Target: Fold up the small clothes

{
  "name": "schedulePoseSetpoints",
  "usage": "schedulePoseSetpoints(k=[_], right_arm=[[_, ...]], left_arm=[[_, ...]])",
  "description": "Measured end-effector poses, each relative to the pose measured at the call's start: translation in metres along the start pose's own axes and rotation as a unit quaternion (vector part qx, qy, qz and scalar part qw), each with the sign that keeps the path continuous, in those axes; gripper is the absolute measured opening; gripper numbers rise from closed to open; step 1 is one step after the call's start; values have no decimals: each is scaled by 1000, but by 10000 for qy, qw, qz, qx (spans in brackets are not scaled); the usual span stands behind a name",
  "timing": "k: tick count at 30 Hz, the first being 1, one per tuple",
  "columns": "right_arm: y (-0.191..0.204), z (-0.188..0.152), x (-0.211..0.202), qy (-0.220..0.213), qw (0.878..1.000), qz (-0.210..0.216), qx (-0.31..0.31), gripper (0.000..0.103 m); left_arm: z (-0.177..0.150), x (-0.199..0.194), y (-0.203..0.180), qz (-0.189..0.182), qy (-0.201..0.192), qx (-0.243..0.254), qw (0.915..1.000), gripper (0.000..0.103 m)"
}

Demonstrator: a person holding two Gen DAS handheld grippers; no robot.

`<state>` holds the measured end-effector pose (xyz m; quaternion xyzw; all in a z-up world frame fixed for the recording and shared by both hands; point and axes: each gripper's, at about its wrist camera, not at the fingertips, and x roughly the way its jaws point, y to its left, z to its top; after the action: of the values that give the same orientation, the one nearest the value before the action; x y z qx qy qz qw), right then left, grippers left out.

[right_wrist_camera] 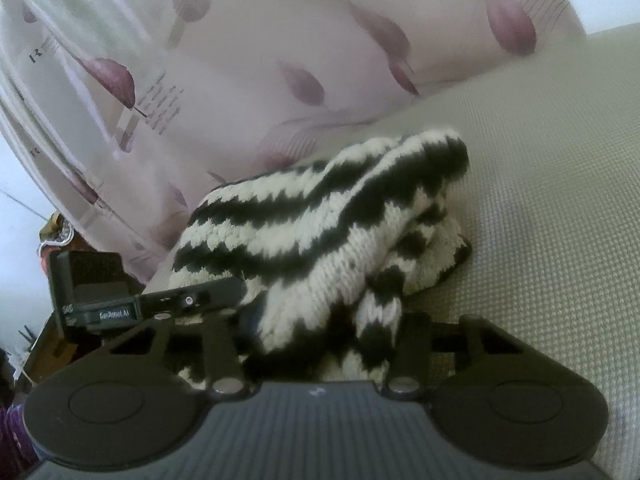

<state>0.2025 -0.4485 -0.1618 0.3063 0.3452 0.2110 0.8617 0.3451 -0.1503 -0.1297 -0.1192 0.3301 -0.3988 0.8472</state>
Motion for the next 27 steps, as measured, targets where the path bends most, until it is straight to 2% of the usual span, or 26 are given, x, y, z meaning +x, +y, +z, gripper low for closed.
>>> schedulePoseSetpoints(k=[6, 15, 27], right_arm=[[8, -4, -9, -237, 9992, 50, 316, 47], [26, -14, -15, -351, 9980, 101, 520, 47], [76, -42, -30, -427, 9962, 298, 691, 47]], left_arm=[[1, -7, -16, 296, 34, 123, 9995, 65], [-1, -26, -38, 648, 27, 294, 9975, 64], [-15, -88, -60, 955, -109, 425, 9945, 63]])
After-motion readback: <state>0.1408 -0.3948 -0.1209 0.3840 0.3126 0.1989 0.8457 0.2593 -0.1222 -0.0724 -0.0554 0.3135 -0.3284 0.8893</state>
